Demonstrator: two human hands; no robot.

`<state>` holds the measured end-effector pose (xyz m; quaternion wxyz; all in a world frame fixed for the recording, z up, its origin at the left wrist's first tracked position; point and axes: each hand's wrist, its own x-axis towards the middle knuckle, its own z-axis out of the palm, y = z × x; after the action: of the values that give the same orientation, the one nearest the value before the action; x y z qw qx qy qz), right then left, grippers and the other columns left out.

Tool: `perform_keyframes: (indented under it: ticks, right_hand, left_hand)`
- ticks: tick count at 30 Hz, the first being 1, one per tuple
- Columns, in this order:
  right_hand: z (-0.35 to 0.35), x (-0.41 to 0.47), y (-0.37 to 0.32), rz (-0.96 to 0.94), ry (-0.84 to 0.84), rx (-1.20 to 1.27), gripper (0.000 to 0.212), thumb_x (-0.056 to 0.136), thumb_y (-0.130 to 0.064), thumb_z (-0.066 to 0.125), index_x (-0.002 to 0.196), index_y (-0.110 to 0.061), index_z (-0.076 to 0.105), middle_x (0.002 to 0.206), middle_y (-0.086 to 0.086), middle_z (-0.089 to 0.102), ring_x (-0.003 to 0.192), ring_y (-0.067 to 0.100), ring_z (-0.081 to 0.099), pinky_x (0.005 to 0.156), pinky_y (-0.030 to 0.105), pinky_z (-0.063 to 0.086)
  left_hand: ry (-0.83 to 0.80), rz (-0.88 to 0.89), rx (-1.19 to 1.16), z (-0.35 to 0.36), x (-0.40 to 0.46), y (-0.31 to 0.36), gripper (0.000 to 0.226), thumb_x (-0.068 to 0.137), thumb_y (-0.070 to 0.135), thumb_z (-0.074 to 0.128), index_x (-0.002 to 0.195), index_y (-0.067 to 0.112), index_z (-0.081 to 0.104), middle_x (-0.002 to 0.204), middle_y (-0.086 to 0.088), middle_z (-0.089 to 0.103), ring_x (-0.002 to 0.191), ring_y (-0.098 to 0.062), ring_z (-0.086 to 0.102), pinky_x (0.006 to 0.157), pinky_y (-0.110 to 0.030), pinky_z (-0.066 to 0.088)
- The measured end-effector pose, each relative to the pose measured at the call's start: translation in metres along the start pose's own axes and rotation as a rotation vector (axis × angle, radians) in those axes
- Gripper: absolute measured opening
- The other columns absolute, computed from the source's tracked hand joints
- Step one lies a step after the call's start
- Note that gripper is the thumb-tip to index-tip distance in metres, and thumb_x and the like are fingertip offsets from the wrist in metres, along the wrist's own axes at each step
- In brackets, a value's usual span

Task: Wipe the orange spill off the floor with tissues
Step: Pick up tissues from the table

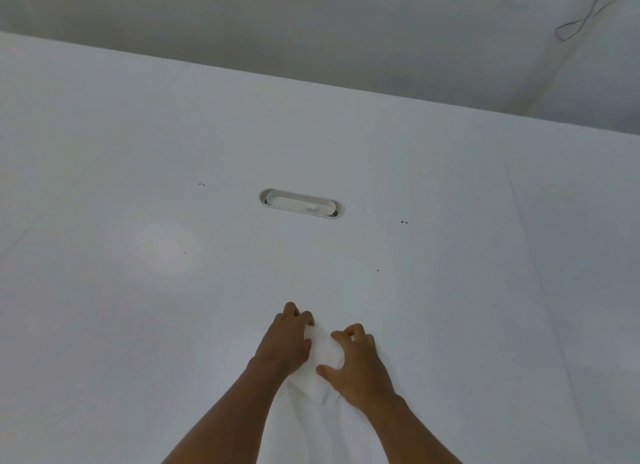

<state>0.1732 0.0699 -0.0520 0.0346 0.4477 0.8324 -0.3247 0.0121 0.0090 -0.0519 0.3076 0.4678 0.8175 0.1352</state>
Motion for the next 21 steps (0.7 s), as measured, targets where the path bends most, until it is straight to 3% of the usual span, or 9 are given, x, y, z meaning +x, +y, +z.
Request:
perform_keyframes:
  ticks: [4,7,9,11,14,17,19,21]
  right_hand:
    - [0.002,-0.008,-0.005,0.093,0.049,-0.061,0.041,0.087,-0.031,0.066,0.127,-0.032,0.055,0.12,-0.008,0.05,0.112,0.013,0.05,0.081,0.024,0.052]
    - [-0.009,-0.011,-0.009,0.168,0.051,0.09,0.014,0.082,-0.014,0.061,0.092,-0.018,0.071,0.094,0.0,0.067,0.085,0.015,0.064,0.072,0.027,0.053]
    - [-0.016,-0.014,-0.01,0.173,0.031,0.178,0.011,0.077,-0.011,0.058,0.076,-0.011,0.068,0.076,0.002,0.068,0.068,0.014,0.06,0.06,0.028,0.05]
    - [-0.022,-0.017,-0.011,0.167,-0.01,0.266,0.009,0.076,-0.014,0.058,0.074,-0.009,0.065,0.072,0.002,0.067,0.062,0.013,0.054,0.057,0.027,0.045]
    - [-0.032,-0.024,-0.017,0.129,-0.034,0.391,0.009,0.078,-0.02,0.064,0.082,-0.012,0.065,0.08,0.003,0.068,0.07,0.021,0.065,0.061,0.032,0.057]
    - [-0.041,-0.031,-0.026,0.077,-0.04,0.476,0.006,0.082,-0.021,0.065,0.083,-0.015,0.066,0.082,0.005,0.069,0.071,0.02,0.066,0.061,0.039,0.062]
    - [-0.05,-0.037,-0.033,0.027,-0.065,0.486,0.01,0.084,-0.019,0.064,0.082,-0.011,0.068,0.084,0.012,0.07,0.065,0.019,0.065,0.062,0.043,0.061]
    - [-0.056,-0.041,-0.04,0.001,-0.093,0.517,0.012,0.086,-0.018,0.062,0.084,-0.008,0.068,0.088,0.015,0.07,0.072,0.022,0.067,0.061,0.04,0.062]
  left_hand:
    - [0.043,-0.055,0.033,0.007,-0.017,-0.007,0.023,0.097,0.03,0.054,0.115,0.016,0.059,0.12,0.0,0.046,0.105,-0.018,0.053,0.085,-0.029,0.05]
    - [0.048,-0.065,-0.064,0.008,-0.03,-0.012,0.018,0.097,0.031,0.056,0.107,0.017,0.06,0.114,0.001,0.051,0.103,-0.018,0.053,0.086,-0.031,0.049]
    - [0.058,-0.07,-0.181,0.004,-0.038,-0.013,0.011,0.096,0.03,0.058,0.1,0.02,0.058,0.106,0.001,0.059,0.097,-0.018,0.056,0.084,-0.031,0.048]
    - [0.07,-0.07,-0.293,-0.004,-0.046,-0.012,0.008,0.095,0.028,0.06,0.092,0.022,0.057,0.097,0.002,0.063,0.088,-0.016,0.057,0.075,-0.028,0.046]
    - [0.126,-0.073,-0.384,-0.017,-0.058,-0.009,0.006,0.094,0.026,0.062,0.092,0.022,0.058,0.093,0.003,0.064,0.082,-0.012,0.058,0.069,-0.023,0.046]
    - [0.201,-0.117,-0.507,-0.029,-0.074,-0.003,0.014,0.095,0.026,0.062,0.109,0.028,0.057,0.096,0.0,0.063,0.081,-0.013,0.061,0.062,-0.019,0.045]
    - [0.273,-0.146,-0.563,-0.035,-0.092,0.004,0.024,0.098,0.027,0.059,0.12,0.031,0.053,0.101,-0.004,0.063,0.086,-0.016,0.062,0.064,-0.02,0.046]
    - [0.337,-0.175,-0.605,-0.039,-0.108,0.011,0.025,0.1,0.027,0.054,0.124,0.03,0.05,0.103,-0.009,0.064,0.089,-0.02,0.062,0.067,-0.024,0.048]
